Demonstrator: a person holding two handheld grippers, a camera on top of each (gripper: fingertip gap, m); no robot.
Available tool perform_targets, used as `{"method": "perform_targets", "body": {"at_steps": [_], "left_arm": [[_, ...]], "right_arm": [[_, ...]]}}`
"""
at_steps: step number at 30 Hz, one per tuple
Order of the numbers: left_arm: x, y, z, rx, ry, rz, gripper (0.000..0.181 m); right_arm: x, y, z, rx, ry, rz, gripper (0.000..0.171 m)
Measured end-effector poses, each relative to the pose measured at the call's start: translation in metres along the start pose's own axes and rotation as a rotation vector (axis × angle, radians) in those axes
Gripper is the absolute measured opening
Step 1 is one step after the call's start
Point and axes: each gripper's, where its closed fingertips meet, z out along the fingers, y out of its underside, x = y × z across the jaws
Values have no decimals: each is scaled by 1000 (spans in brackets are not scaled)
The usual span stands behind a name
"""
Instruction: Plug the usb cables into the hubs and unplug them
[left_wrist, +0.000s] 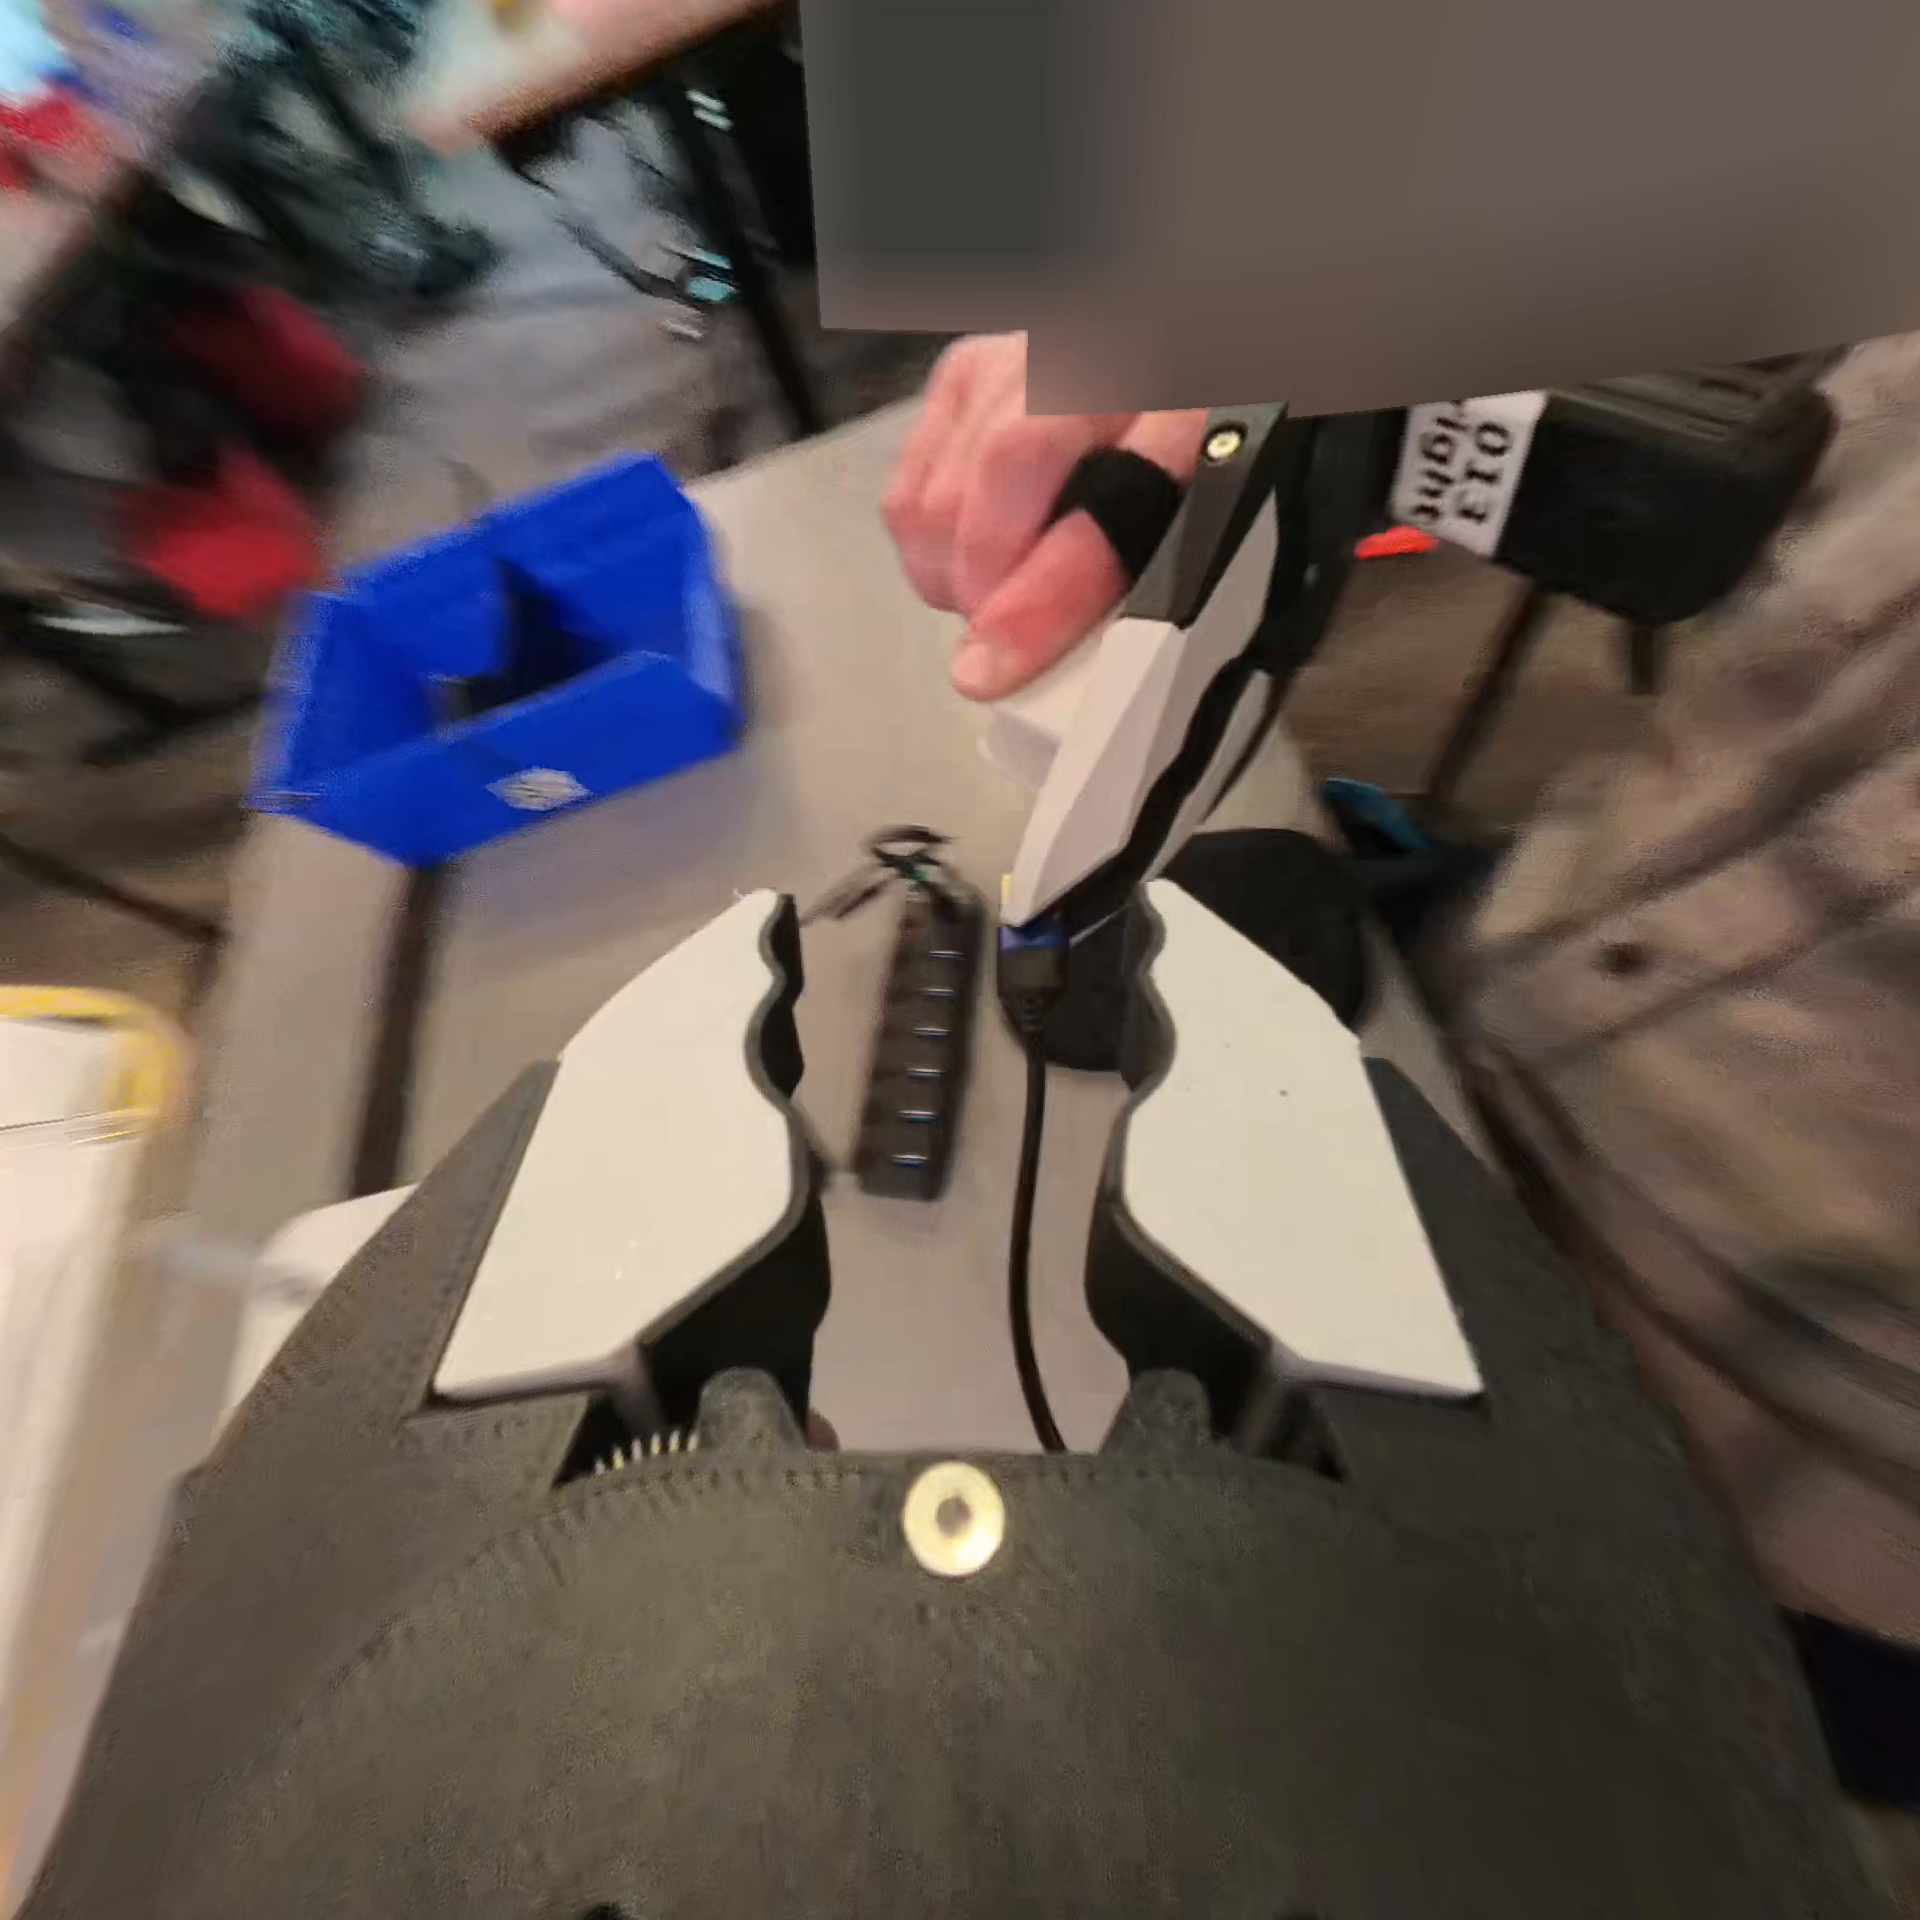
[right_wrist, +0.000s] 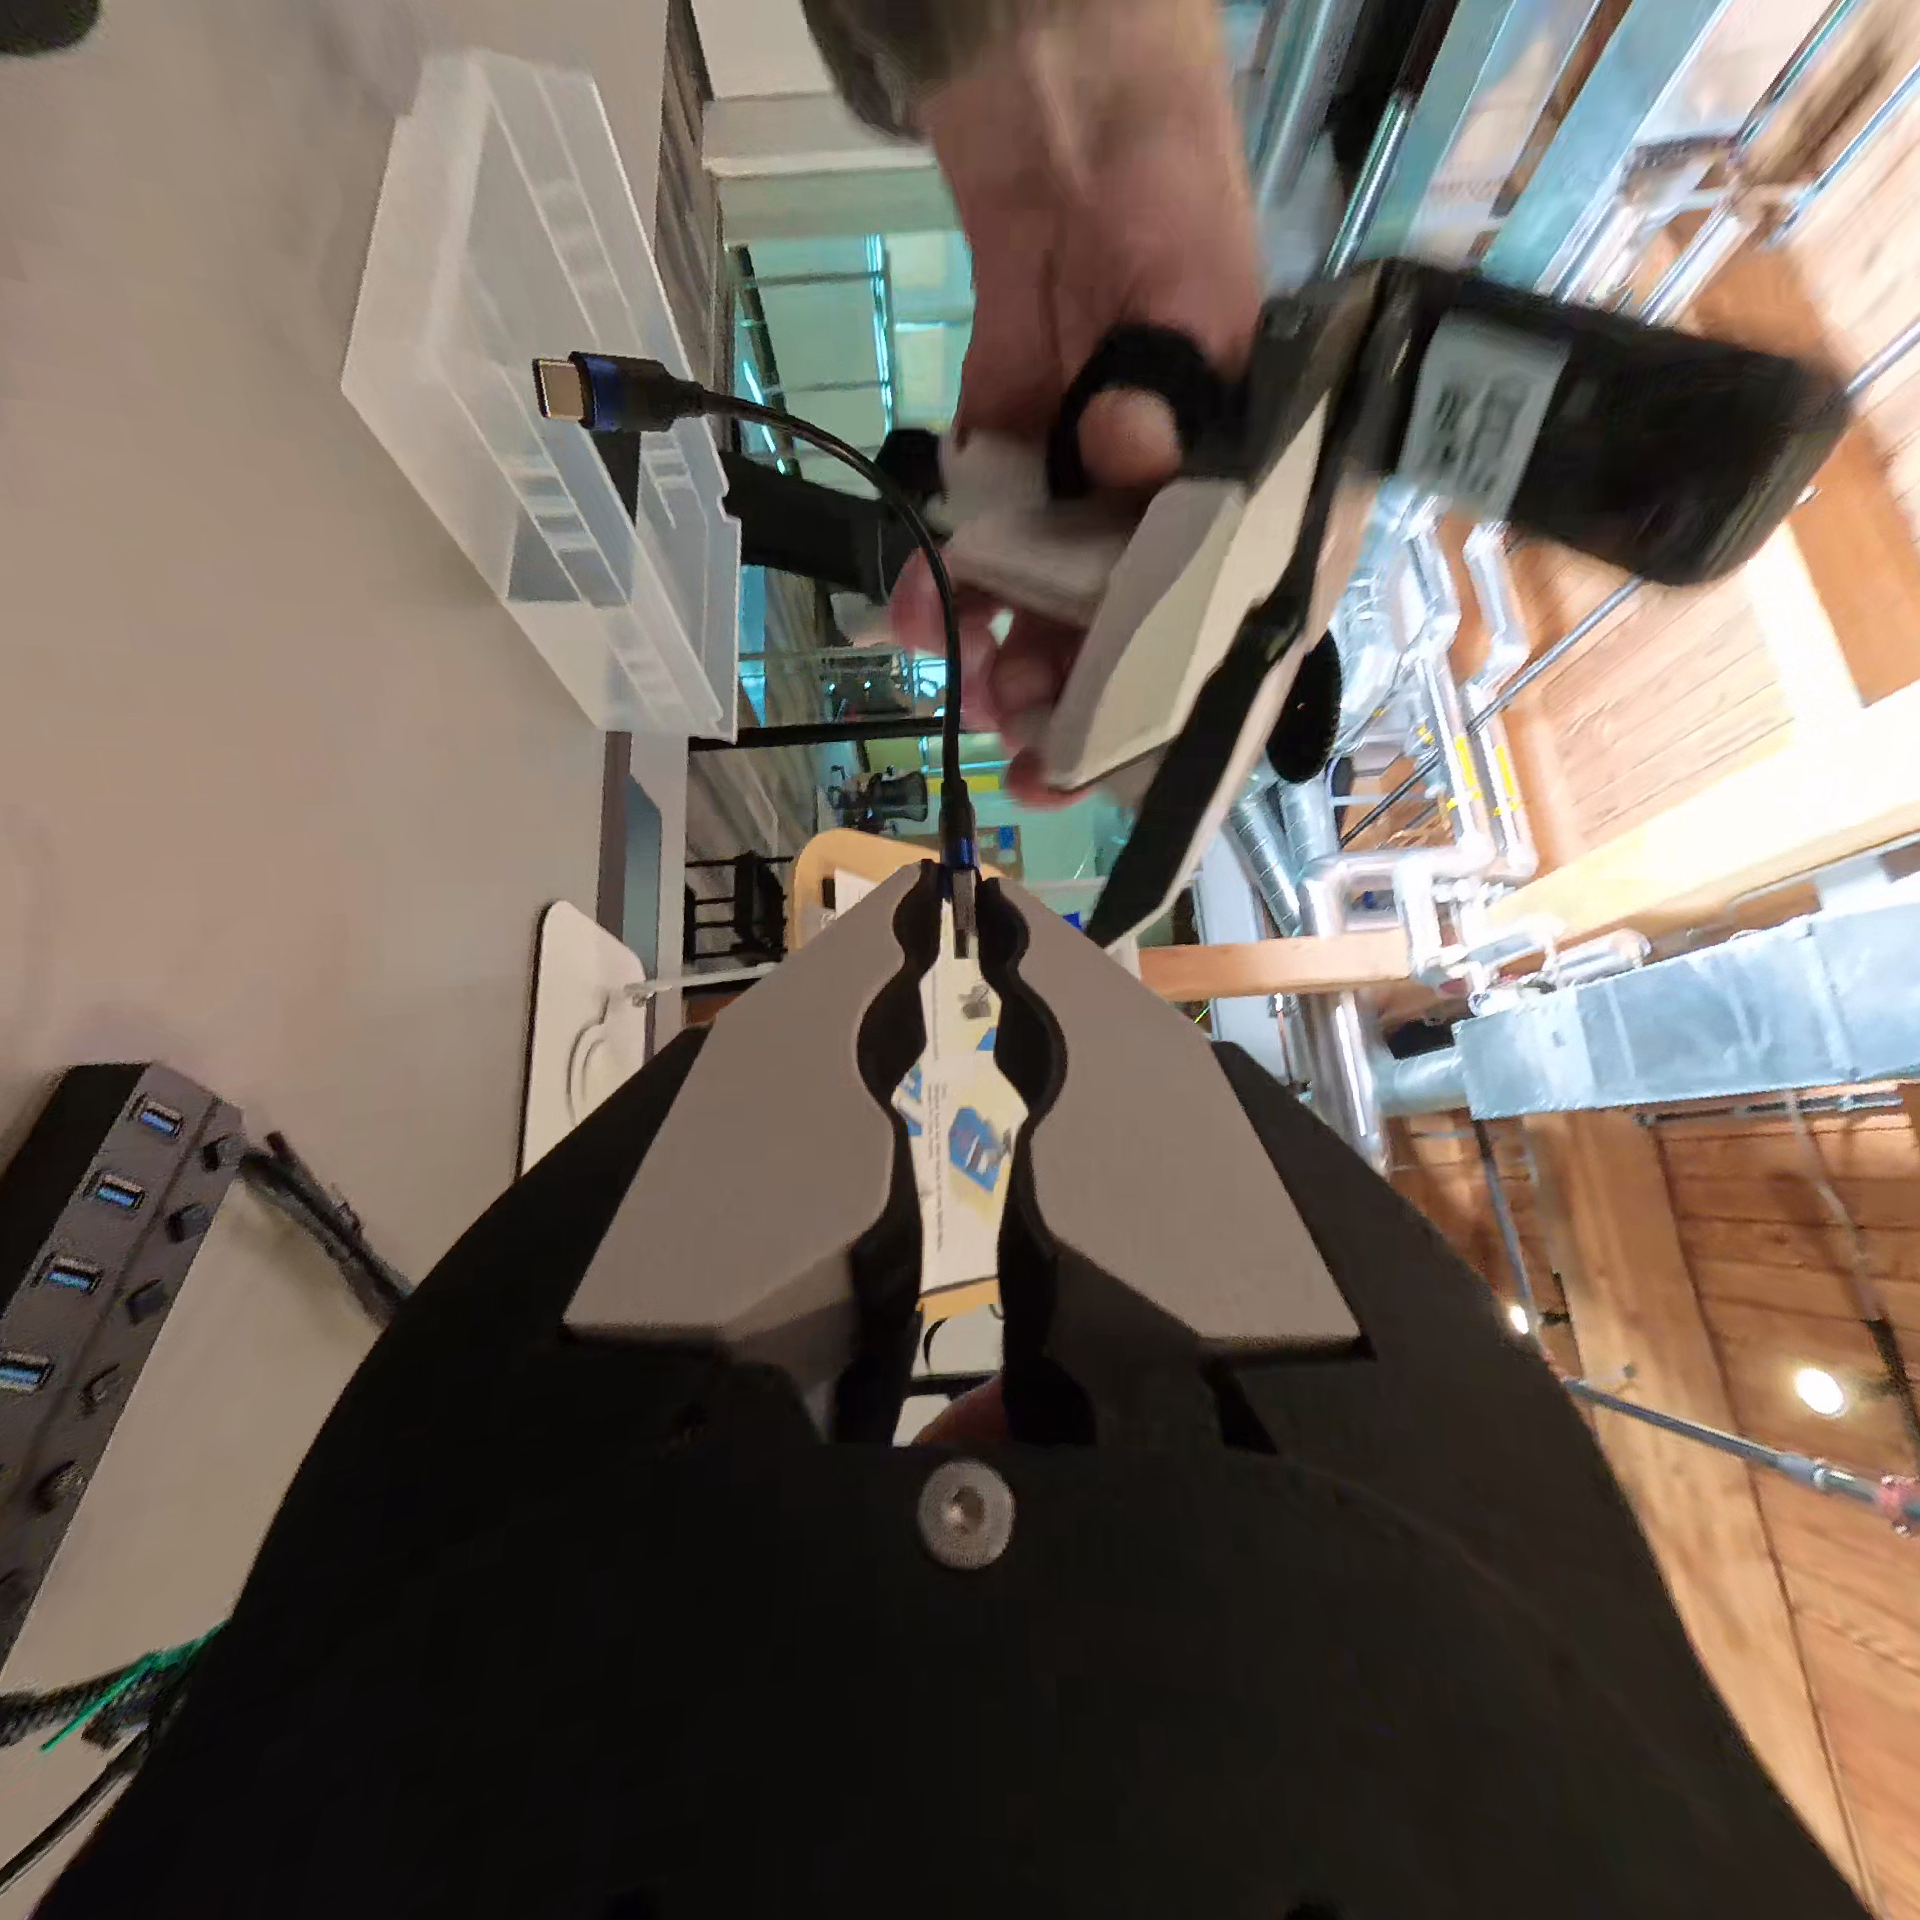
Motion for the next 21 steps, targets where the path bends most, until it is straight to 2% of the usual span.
{"method": "perform_targets", "body": {"at_steps": [1,4,8,14,18,21], "left_arm": [[6,5,7,-22,94,-35,62],[16,19,22,-51,189,-34,58],[-3,1,21,177,6,-85,43],[-4,-13,17,504,-85,-242,30],[-2,-24,11,653,-82,-302,22],[-1,-25,13,655,-107,-304,19]], "right_arm": [[2,-6,0,12,11,-7,5],[13,-8,-4,19,58,27,5],[25,7,-12,-6,143,101,5],[31,13,-14,4,238,191,5],[28,13,-15,12,248,192,5],[29,14,-17,21,253,207,5]]}}
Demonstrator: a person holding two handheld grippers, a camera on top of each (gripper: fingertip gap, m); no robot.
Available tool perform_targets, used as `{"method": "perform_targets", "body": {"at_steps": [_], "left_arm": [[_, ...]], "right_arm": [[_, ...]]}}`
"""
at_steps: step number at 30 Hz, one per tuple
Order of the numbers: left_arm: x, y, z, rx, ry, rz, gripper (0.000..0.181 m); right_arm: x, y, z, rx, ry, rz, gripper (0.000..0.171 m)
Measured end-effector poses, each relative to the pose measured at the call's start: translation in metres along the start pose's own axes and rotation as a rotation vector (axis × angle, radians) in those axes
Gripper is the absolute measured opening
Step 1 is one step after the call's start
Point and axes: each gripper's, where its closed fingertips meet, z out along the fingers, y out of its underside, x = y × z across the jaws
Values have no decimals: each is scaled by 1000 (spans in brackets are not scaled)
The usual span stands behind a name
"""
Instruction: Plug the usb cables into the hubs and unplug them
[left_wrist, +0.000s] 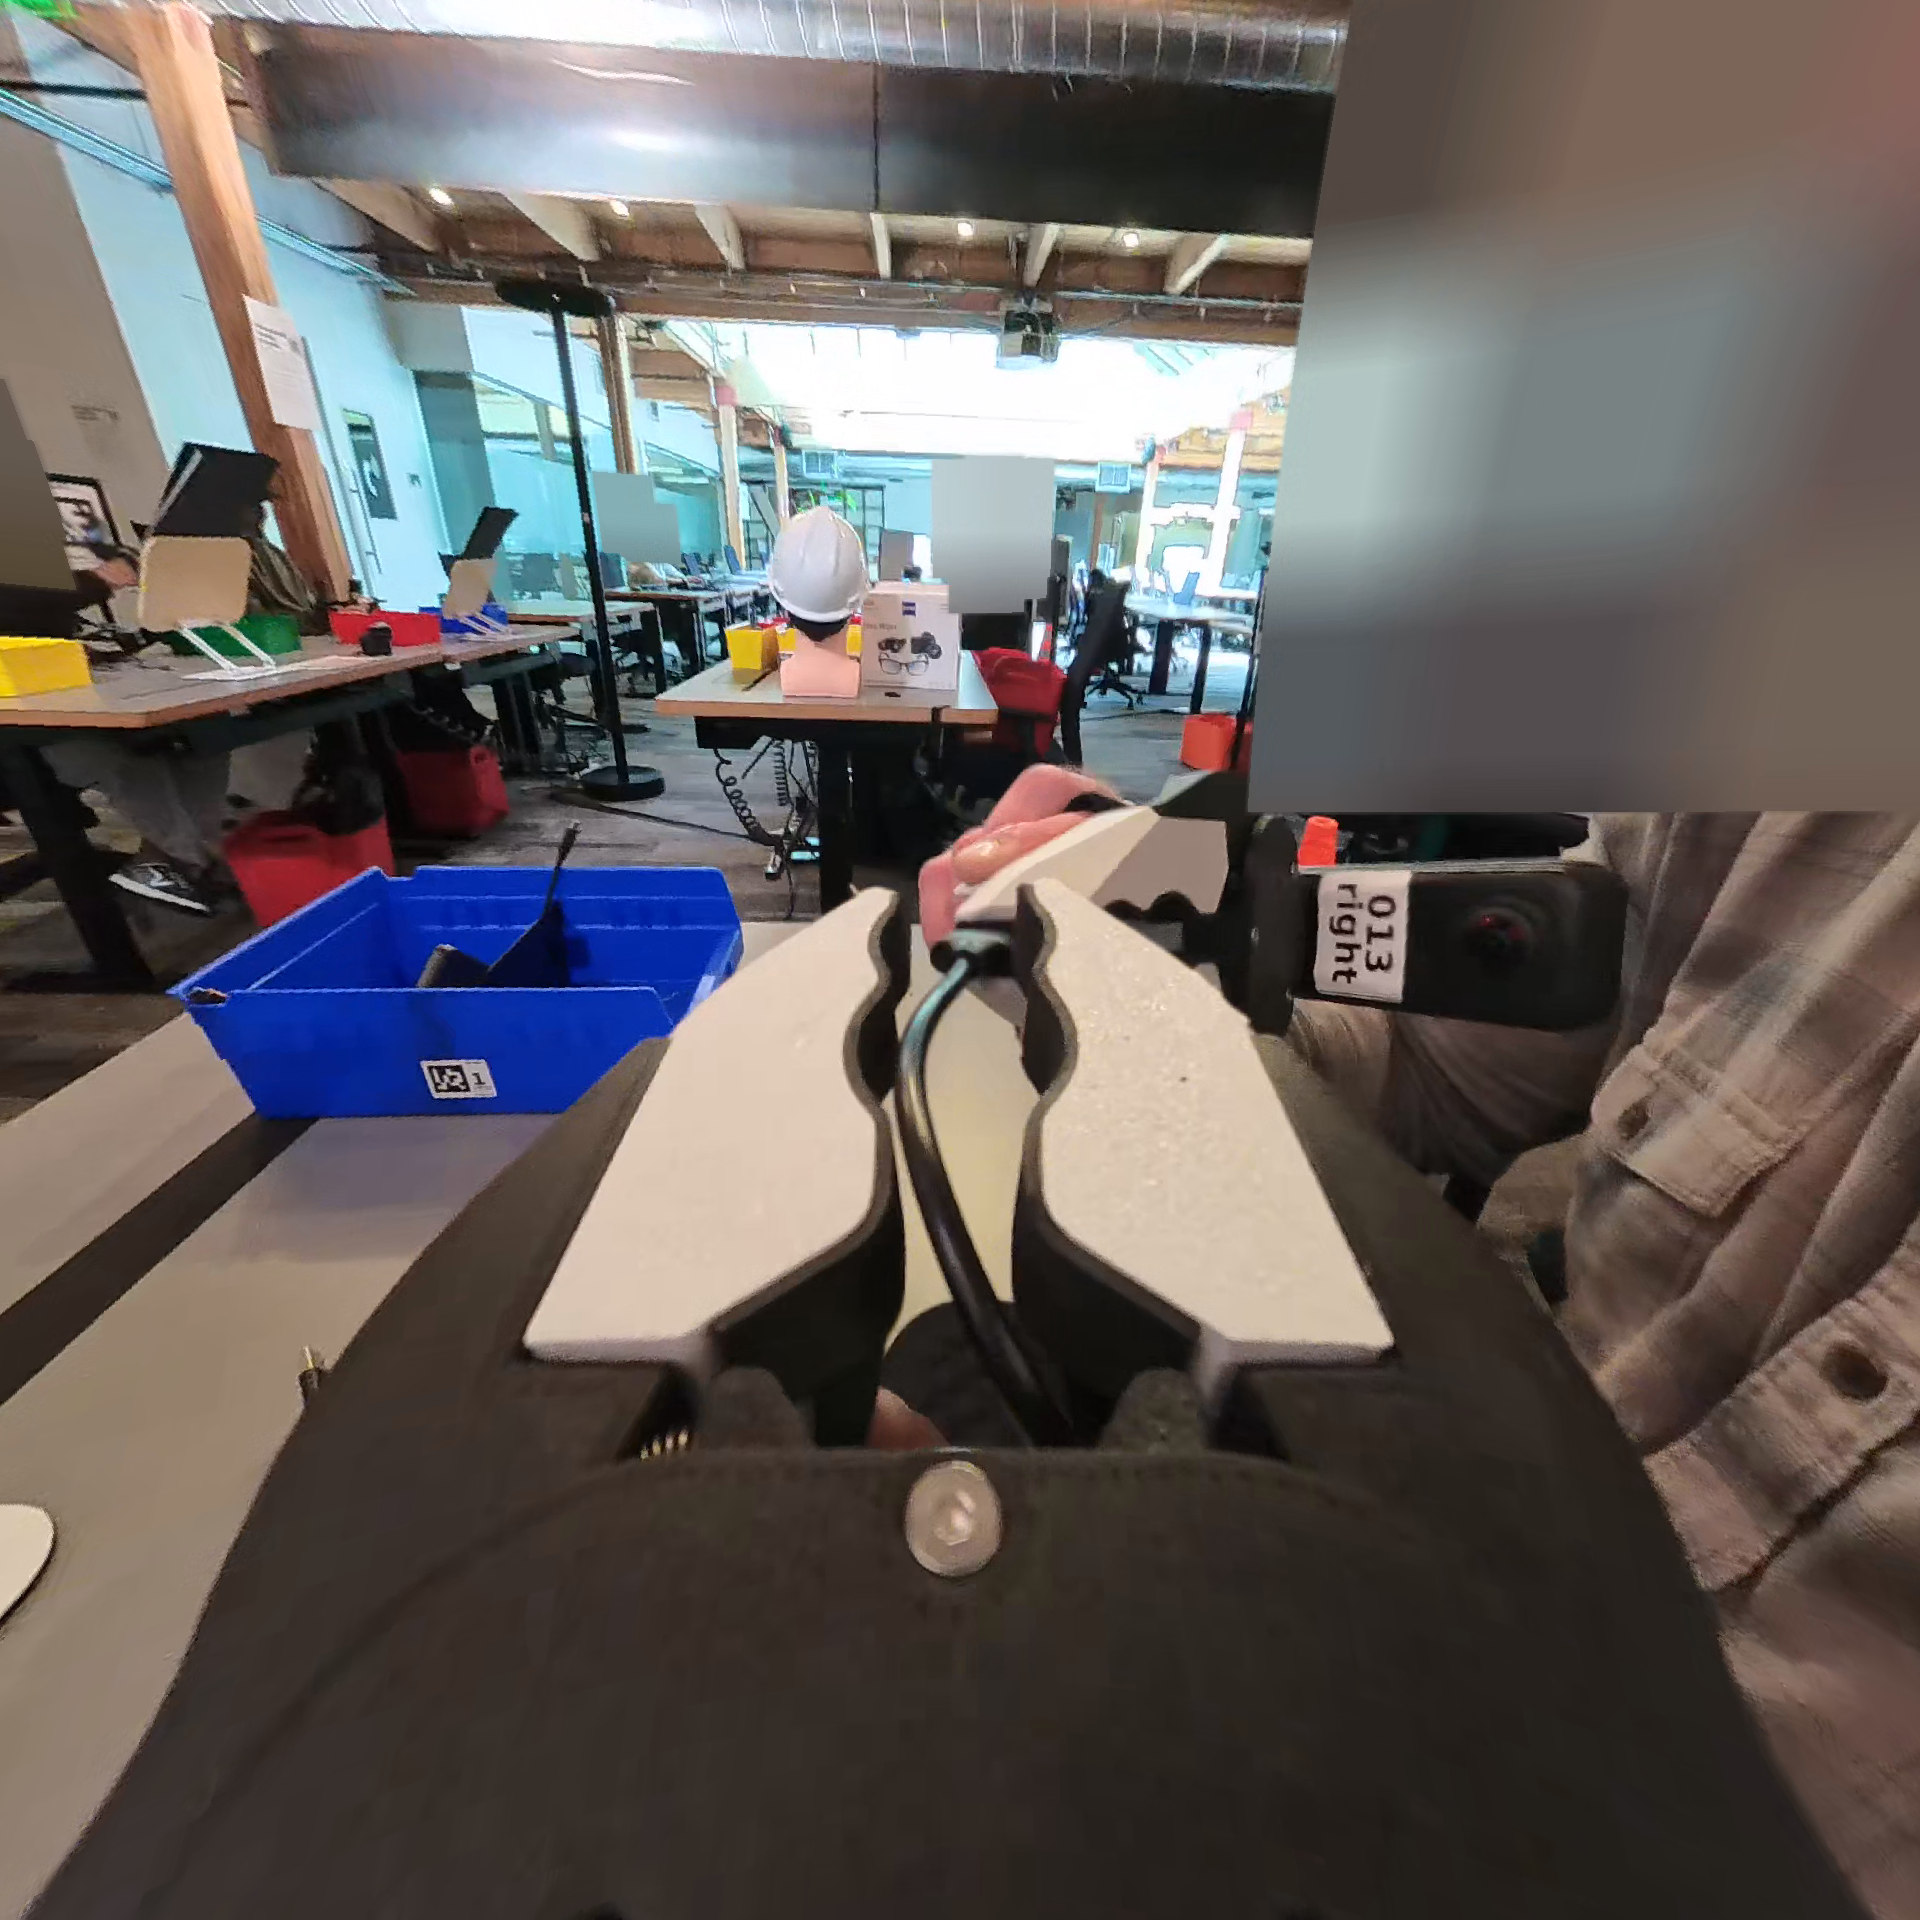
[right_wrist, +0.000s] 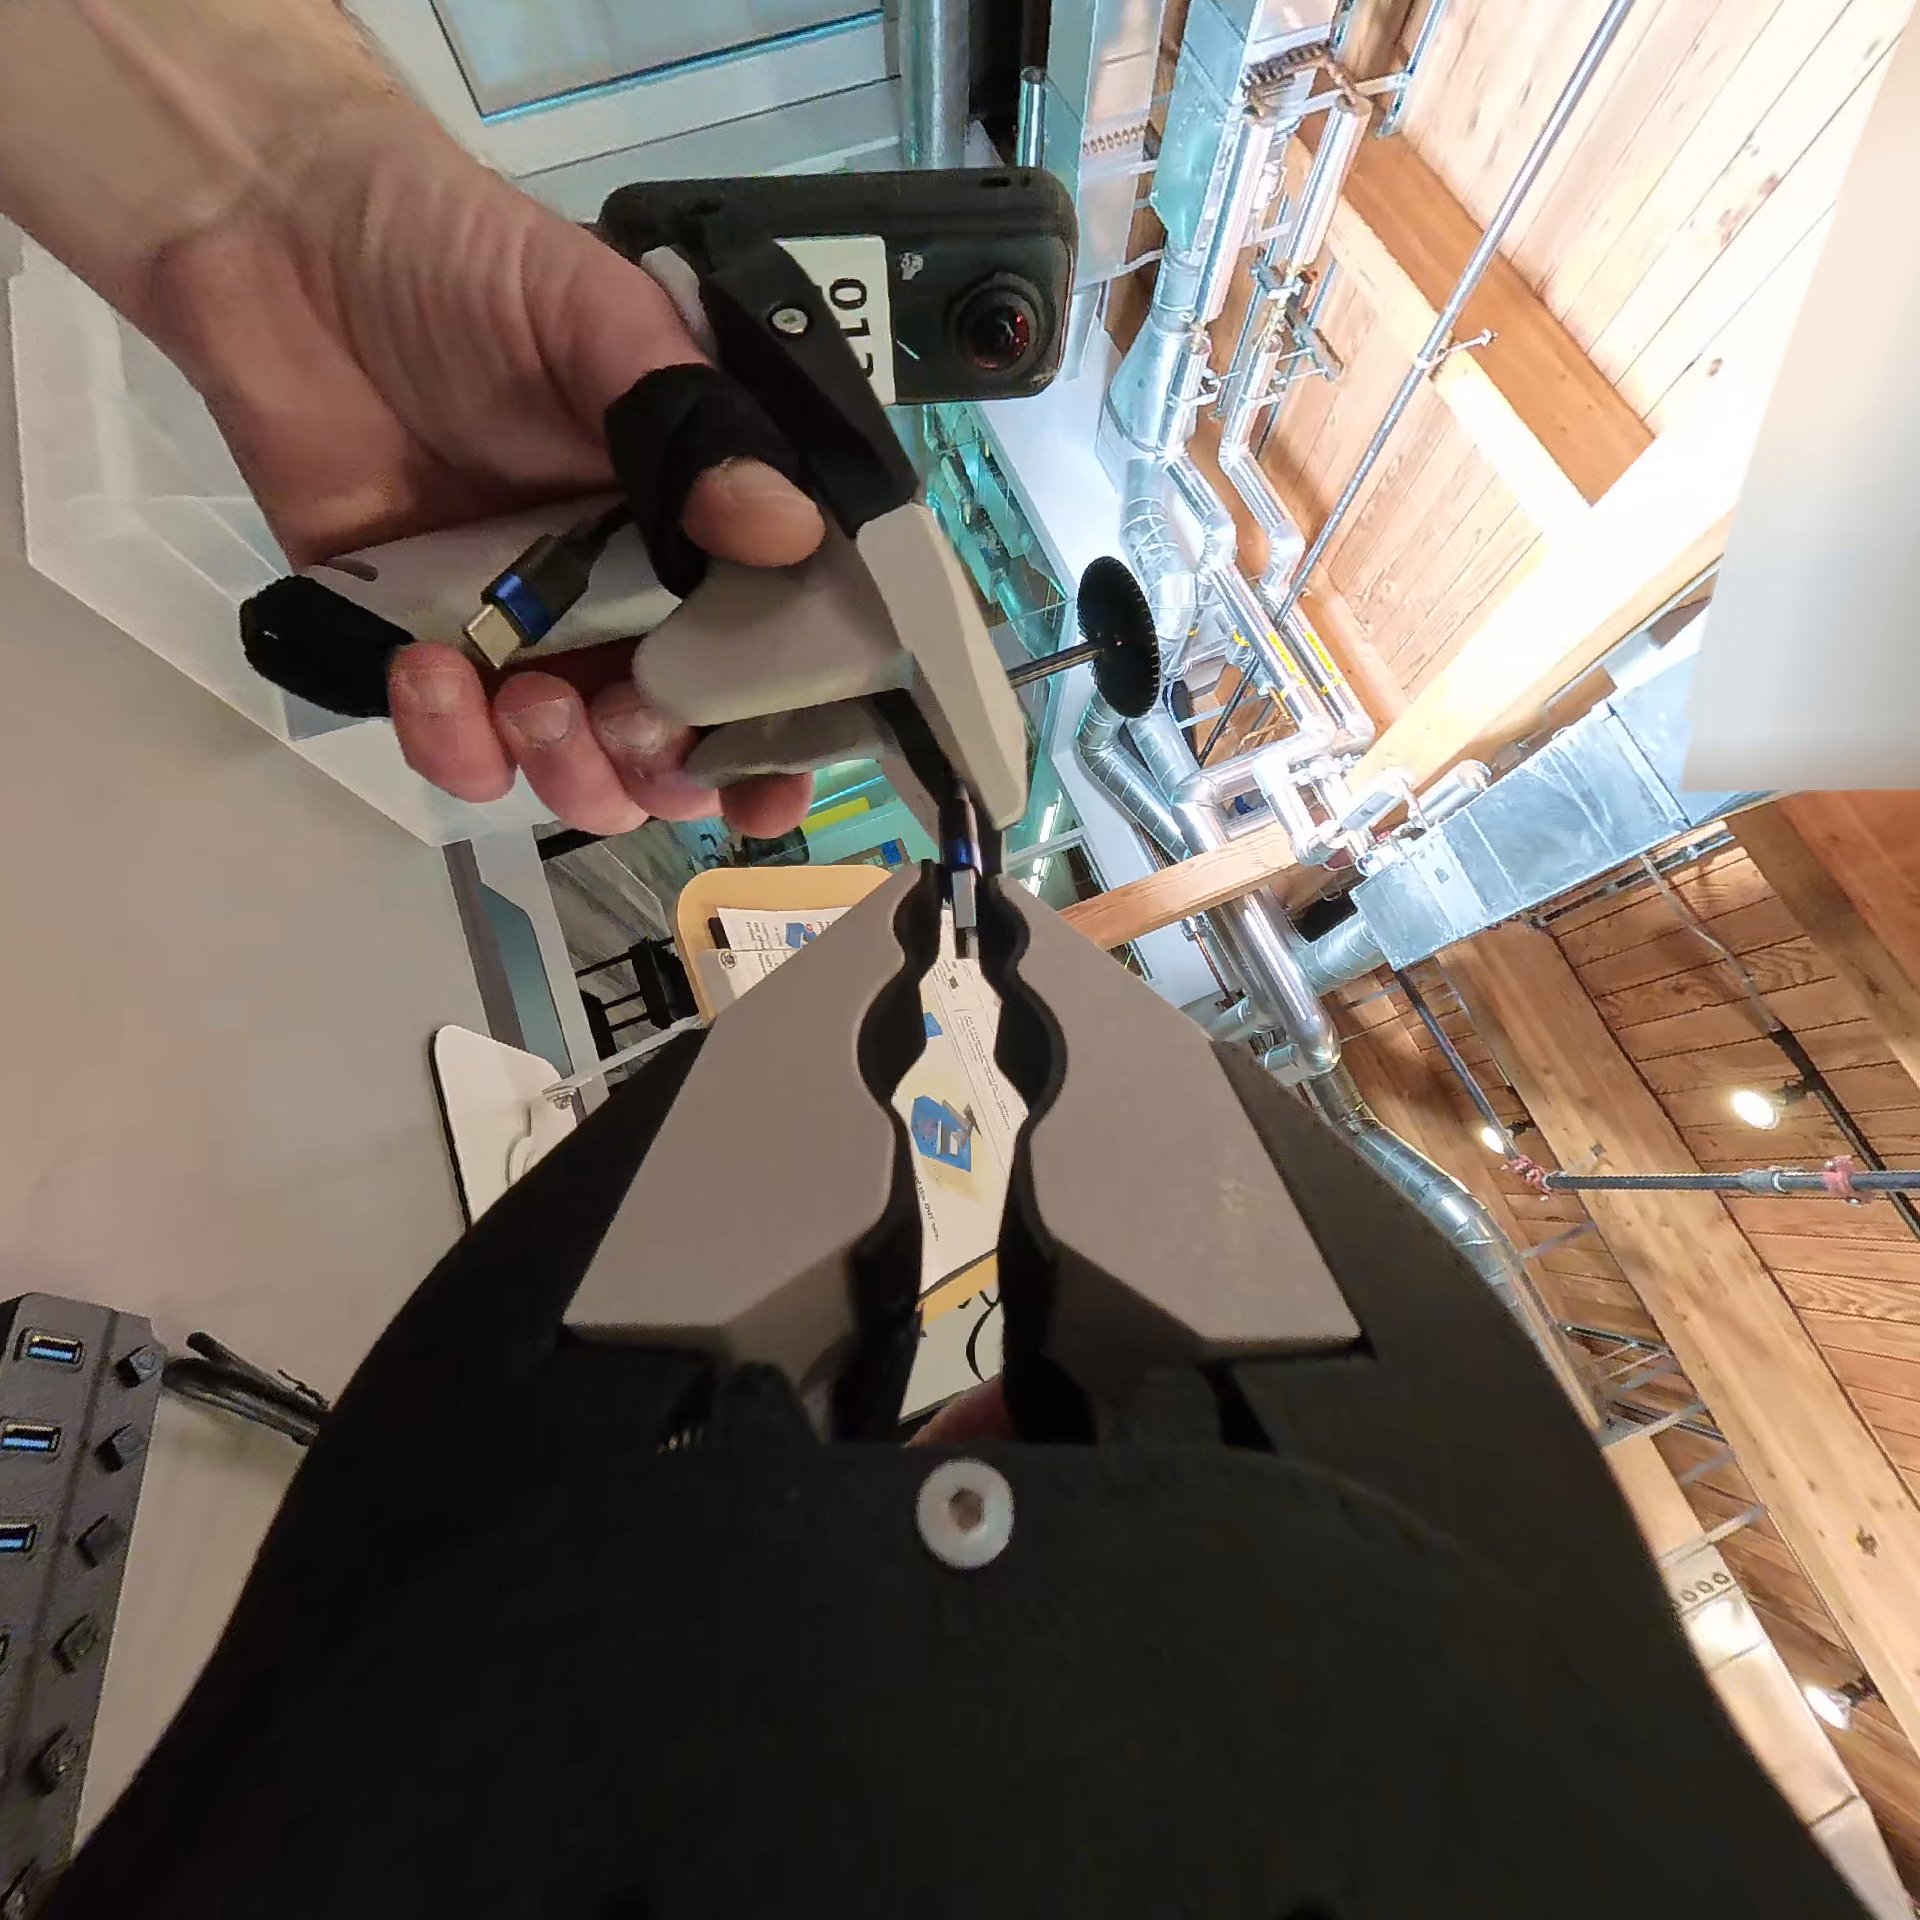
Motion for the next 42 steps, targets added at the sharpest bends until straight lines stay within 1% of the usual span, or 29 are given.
{"method": "perform_targets", "body": {"at_steps": [3,6,8,15,19,20,21,22,24,27,29,31,33,35,37,39,41,42], "left_arm": [[5,3,2,-19,21,-21,18],[5,8,4,-68,7,-7,19],[4,7,3,-73,-8,-4,16],[4,10,5,-75,-17,-18,16],[-1,10,5,-59,-61,15,16],[-1,9,5,-51,-62,25,15],[-2,7,5,-44,-70,41,15],[-5,5,4,-37,-90,63,15],[-12,-1,0,-23,-113,88,15],[-26,-7,-7,-18,-177,177,15],[-39,-10,-9,-22,-212,221,15],[-51,-14,-9,-6,-224,240,15],[-63,-19,-7,17,-238,269,15],[-75,-26,-3,53,-232,272,15],[-86,-32,1,86,-220,295,15],[-94,-32,7,87,-212,340,15],[-106,-30,10,72,-236,398,15],[-108,-30,11,83,-229,397,15]], "right_arm": [[3,0,-2,4,5,-3,5],[2,1,-2,5,-10,-19,5],[2,0,-2,12,-19,-20,5],[1,2,-4,10,-37,-42,5],[2,6,-1,-3,-38,-16,6],[3,6,-1,-3,-34,-20,7],[1,7,0,-7,-42,-23,15],[1,10,0,-14,-48,-16,17],[5,16,-1,-29,-52,10,20],[10,30,-8,-85,-68,44,21],[10,45,-17,-149,-119,110,20],[6,63,-30,-223,-185,203,24],[2,86,-47,-316,-242,327,28],[-9,109,-70,-414,-311,469,37],[-25,129,-95,-499,-383,608,45],[-44,144,-116,-552,-444,723,47],[-67,151,-132,-574,-510,810,49],[-80,153,-137,-588,-551,854,52]]}}
